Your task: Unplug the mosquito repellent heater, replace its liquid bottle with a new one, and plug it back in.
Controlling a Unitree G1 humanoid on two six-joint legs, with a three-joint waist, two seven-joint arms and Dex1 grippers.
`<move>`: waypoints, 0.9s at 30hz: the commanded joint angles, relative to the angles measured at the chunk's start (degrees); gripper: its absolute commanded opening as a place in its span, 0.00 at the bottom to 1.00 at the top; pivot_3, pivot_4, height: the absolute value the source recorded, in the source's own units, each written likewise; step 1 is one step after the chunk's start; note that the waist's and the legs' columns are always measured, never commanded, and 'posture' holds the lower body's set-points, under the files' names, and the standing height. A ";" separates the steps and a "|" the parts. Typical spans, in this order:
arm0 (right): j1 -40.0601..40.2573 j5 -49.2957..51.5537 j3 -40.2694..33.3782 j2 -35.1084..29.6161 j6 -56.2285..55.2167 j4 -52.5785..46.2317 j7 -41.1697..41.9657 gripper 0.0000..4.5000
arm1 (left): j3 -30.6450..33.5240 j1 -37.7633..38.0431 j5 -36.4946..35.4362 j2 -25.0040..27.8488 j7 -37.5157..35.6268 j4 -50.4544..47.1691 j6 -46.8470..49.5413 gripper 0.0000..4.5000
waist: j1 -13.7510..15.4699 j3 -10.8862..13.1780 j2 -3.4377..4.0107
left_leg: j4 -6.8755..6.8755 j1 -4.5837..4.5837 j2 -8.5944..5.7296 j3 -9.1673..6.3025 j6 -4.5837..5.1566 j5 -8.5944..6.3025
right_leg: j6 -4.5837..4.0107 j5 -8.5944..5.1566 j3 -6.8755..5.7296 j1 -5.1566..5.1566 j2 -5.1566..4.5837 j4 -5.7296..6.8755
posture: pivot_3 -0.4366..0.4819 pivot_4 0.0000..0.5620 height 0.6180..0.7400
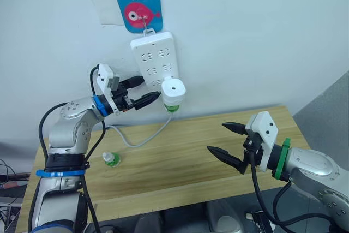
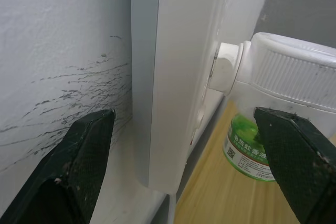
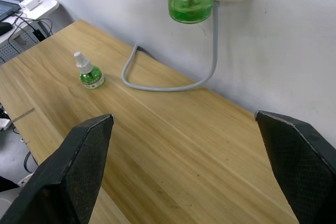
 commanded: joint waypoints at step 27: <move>-6.81 -0.07 3.33 5.50 0.89 -2.16 -8.05 1.00 | 0.79 -2.33 -3.29 -0.45 -4.10 -2.02 3.77 0.29 | -0.18 0.38 0.03 | 0.00 0.00 0.01 0.01 0.00 0.00 | 0.01 0.00 0.03 -0.01 0.00 -0.02 | 0.07 0.42 1.00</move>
